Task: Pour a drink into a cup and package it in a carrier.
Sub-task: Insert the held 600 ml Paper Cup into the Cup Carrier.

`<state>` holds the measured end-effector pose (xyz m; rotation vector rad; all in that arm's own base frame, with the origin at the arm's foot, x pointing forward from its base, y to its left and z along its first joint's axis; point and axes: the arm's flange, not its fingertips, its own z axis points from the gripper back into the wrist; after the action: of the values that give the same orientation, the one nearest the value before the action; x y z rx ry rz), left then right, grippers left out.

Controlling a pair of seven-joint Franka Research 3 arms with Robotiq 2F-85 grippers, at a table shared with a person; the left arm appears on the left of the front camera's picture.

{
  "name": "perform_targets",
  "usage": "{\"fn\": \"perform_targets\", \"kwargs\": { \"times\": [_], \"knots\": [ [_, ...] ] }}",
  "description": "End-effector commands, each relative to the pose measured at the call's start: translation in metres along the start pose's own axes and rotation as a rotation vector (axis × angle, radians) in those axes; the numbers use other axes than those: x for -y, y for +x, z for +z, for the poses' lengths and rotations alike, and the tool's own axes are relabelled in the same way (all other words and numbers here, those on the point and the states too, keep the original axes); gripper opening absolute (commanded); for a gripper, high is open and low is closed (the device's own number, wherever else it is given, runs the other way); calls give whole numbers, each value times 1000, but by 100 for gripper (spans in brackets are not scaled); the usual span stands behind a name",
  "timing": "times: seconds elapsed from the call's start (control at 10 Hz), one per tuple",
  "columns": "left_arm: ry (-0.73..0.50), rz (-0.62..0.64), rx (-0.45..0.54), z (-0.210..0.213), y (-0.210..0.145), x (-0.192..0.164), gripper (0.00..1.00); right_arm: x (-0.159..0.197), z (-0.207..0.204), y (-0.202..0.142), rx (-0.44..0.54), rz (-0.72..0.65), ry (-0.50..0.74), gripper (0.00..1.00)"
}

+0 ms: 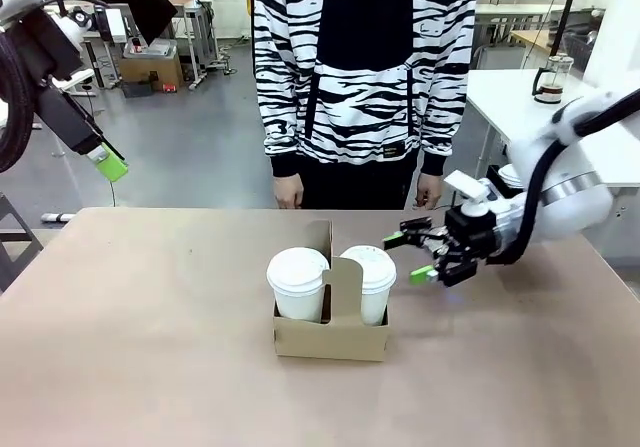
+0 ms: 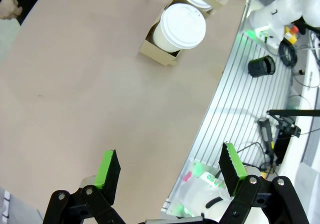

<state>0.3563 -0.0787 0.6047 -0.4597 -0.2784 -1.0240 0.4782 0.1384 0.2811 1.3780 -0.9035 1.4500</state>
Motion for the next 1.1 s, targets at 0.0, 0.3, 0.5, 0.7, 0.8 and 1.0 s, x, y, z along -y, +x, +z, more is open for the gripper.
{"fn": "perform_targets", "kwargs": {
  "times": [0.0,0.3,0.5,0.7,0.8,1.0],
  "knots": [
    [-1,15,2,3,3,1,98,-21,42,35,-55,-123,-86,100],
    [-1,15,2,3,3,1,98,-64,115,72,-151,-364,-313,100],
    [-1,15,2,3,3,1,98,-101,152,87,-276,-471,-527,100],
    [-1,15,2,3,3,1,98,-130,177,96,-366,-507,-739,100],
    [-1,15,2,3,3,1,98,-140,181,97,-383,-512,-798,100],
    [-1,15,2,3,3,1,98,-133,197,96,-353,-453,-758,100]
  ]
}}
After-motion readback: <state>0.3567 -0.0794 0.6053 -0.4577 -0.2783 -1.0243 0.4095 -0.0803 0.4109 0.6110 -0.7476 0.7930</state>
